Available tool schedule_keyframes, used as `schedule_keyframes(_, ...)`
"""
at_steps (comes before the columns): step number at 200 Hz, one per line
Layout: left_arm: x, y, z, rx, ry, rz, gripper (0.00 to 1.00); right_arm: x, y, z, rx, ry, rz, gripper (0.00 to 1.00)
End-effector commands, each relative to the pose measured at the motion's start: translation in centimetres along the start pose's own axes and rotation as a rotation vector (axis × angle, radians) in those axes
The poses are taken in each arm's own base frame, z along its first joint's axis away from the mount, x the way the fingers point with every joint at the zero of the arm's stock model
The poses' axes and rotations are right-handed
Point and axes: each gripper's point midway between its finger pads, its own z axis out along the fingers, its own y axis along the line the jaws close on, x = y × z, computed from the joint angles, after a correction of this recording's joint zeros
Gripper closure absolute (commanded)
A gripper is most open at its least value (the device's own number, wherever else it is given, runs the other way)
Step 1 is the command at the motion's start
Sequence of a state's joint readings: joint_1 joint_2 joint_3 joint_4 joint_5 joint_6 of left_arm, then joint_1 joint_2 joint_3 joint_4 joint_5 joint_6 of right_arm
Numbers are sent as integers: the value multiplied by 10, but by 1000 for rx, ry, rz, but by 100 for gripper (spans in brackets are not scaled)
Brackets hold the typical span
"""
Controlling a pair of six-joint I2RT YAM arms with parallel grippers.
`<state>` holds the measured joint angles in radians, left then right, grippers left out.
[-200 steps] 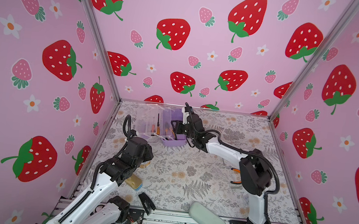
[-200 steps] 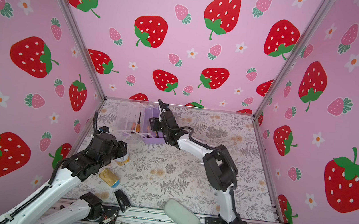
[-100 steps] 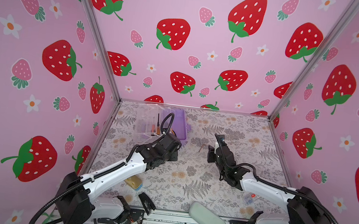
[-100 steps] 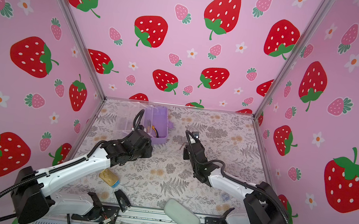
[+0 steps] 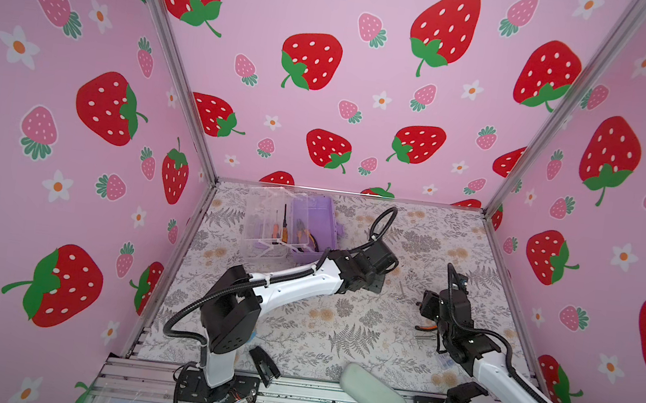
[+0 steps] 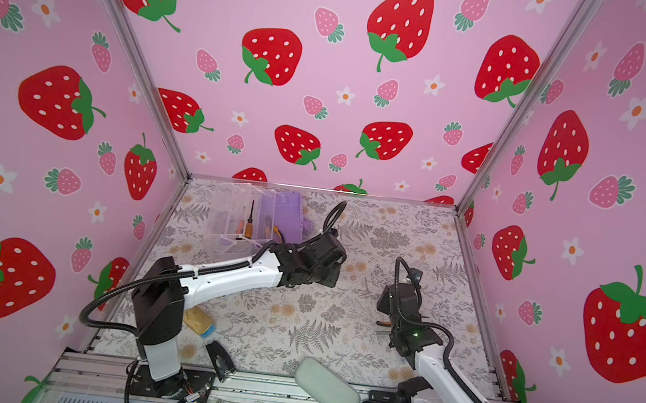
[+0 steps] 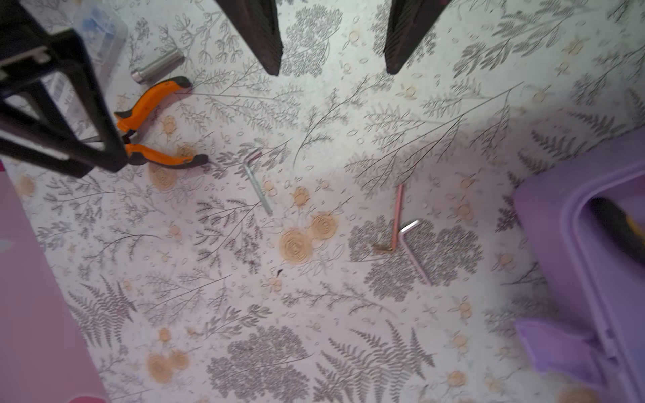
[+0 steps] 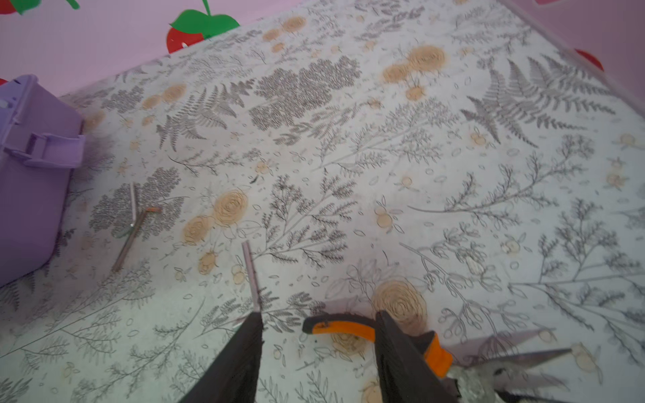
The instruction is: Pack the tool kit
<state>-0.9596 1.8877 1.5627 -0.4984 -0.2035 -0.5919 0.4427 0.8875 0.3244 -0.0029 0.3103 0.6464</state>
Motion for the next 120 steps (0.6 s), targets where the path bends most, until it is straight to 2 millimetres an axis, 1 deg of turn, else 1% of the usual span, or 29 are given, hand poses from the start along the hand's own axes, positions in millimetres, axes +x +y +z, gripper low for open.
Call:
schedule_keyframes(1,-4,-21,6,47,29,47,49,35,-9,4,-14,128,87,42)
schedule_keyframes(19,0,-28,17,70,54,47,49,52,-19,7,-4,183,130,40)
schedule_keyframes(21,1,-29,18,71,57,47,49,58,-22,9,10,205,129,40)
schedule_keyframes(26,3,-29,20,75,64,49,49,64,-26,10,21,226,137,40)
schedule_keyframes(47,7,-31,25,90,85,47,49,77,-39,12,45,264,179,41)
schedule_keyframes(58,7,-30,26,90,84,55,48,79,-42,13,50,265,201,41)
schedule_keyframes(88,7,-24,25,78,79,72,48,77,-43,17,38,263,236,41)
schedule_keyframes(106,8,-16,23,69,79,68,48,71,-36,18,10,258,221,42)
schedule_keyframes(120,9,-8,21,63,77,60,48,64,-36,19,17,249,201,42)
